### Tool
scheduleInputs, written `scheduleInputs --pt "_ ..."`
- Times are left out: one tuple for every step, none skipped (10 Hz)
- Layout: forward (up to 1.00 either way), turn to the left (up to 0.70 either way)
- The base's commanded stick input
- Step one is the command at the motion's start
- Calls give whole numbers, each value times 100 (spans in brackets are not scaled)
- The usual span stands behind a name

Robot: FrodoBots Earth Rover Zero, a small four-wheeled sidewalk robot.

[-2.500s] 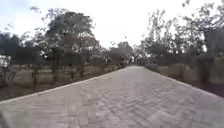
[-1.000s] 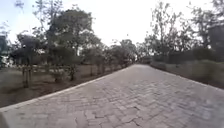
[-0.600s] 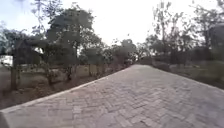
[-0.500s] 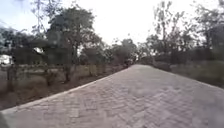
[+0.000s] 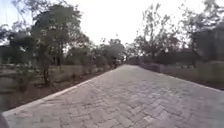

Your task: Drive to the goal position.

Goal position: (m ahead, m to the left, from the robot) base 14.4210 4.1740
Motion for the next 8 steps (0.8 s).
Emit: scheduleInputs --pt "85 0" --pt "85 0" --pt "85 0" --pt "85 0" --pt "85 0" --pt "85 0" --pt "85 0" --pt "85 0"
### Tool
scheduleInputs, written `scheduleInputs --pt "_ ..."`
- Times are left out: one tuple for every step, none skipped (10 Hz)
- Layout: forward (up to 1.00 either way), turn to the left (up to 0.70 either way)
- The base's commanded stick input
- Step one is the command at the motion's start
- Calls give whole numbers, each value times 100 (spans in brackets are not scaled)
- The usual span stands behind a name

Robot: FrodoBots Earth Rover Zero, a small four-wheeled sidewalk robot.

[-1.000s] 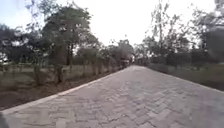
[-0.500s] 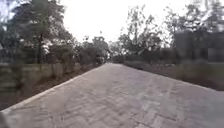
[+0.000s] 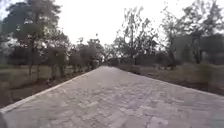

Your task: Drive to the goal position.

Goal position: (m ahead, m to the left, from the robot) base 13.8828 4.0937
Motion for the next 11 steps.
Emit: scheduleInputs --pt "85 0" --pt "85 0" --pt "85 0" --pt "85 8" --pt "85 24" --pt "85 0" --pt "85 0" --pt "85 0" --pt "85 0" --pt "85 0" --pt "85 0"
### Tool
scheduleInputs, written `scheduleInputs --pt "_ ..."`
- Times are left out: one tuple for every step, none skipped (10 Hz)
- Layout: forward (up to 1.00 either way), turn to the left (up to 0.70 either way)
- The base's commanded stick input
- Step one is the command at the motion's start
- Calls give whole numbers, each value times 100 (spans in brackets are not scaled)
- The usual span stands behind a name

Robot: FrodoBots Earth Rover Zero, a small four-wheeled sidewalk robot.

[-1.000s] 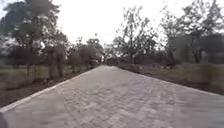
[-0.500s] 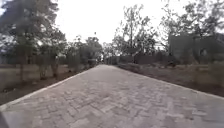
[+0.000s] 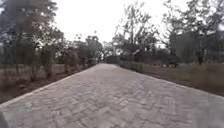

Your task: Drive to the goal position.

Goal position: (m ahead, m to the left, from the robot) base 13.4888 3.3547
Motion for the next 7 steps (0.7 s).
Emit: scheduleInputs --pt "85 0" --pt "85 0" --pt "85 0" --pt "85 0" --pt "85 0" --pt "85 0" --pt "85 0"
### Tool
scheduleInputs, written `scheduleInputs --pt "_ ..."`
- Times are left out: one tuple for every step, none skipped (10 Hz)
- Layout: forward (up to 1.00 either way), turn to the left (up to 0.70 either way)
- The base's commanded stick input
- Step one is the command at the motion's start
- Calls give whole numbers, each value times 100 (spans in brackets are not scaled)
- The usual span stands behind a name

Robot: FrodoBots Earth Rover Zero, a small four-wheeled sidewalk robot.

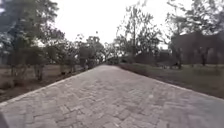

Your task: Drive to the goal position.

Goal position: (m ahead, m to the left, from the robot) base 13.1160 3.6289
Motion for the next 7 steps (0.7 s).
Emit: scheduleInputs --pt "85 0" --pt "85 0" --pt "85 0" --pt "85 0" --pt "85 0" --pt "85 0" --pt "85 0"
